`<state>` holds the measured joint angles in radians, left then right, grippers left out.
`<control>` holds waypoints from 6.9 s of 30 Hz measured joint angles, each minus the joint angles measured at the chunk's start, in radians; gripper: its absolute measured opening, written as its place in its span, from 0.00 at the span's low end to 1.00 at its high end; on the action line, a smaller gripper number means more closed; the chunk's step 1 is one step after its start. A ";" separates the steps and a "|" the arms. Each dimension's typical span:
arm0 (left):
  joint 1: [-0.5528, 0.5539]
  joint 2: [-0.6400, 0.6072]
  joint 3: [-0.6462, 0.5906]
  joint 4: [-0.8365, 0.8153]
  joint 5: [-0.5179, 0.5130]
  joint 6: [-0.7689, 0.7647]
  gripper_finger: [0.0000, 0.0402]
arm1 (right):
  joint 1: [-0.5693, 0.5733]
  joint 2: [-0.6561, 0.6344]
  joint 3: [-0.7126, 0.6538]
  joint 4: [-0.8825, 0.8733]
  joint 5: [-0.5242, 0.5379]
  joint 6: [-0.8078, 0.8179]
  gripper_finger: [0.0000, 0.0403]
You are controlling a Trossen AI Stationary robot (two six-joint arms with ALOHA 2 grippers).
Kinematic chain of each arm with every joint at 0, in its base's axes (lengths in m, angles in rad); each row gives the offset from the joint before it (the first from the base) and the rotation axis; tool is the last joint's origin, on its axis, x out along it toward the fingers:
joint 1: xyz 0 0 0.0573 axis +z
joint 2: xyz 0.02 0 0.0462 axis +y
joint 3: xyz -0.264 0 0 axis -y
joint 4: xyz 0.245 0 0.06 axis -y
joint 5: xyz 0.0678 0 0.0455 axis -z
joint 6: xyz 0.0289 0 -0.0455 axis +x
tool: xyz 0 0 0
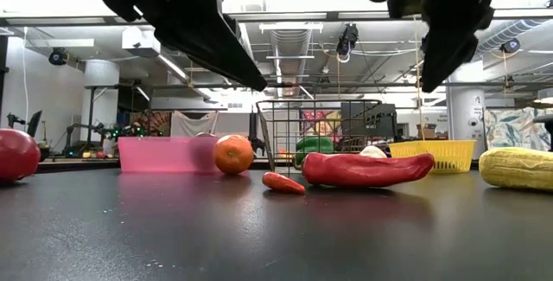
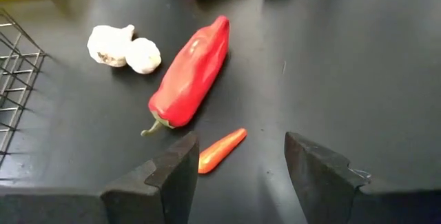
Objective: Sort produce into baskets
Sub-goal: Put the large red chili pepper into the gold mesh basket, then put the green lime into the red bin
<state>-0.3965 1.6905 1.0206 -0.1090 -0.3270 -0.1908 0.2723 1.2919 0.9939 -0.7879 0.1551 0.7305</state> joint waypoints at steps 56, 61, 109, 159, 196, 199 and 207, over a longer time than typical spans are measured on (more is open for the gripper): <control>-0.002 -0.040 -0.002 -0.112 -0.007 -0.010 0.49 | 0.025 0.445 0.142 0.173 -0.067 0.099 0.28; -0.002 -0.040 -0.002 -0.112 -0.007 -0.010 0.49 | 0.025 0.445 0.142 0.174 -0.067 0.097 0.21; -0.109 -0.338 0.063 -0.283 -0.207 -0.115 0.49 | -0.528 0.310 0.595 -0.175 -0.022 -0.860 0.19; -0.111 -0.344 0.063 -0.561 -0.108 -0.539 0.49 | -0.639 0.398 0.636 -0.202 -0.051 -0.968 0.45; -0.278 -0.165 0.063 -0.641 0.374 -0.766 0.49 | -0.335 0.135 0.607 -0.171 -0.058 -0.774 0.44; -0.278 -0.153 0.063 -0.707 0.373 -0.788 0.49 | -0.335 0.135 0.607 -0.171 -0.058 -0.774 0.45; -0.285 -0.150 0.063 -0.759 0.356 -0.805 0.59 | -0.335 0.135 0.607 -0.172 -0.058 -0.774 0.44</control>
<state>-0.6815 1.5402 1.0840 -0.8684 0.0287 -0.9961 -0.0631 1.4269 1.6005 -0.9596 0.0967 -0.0438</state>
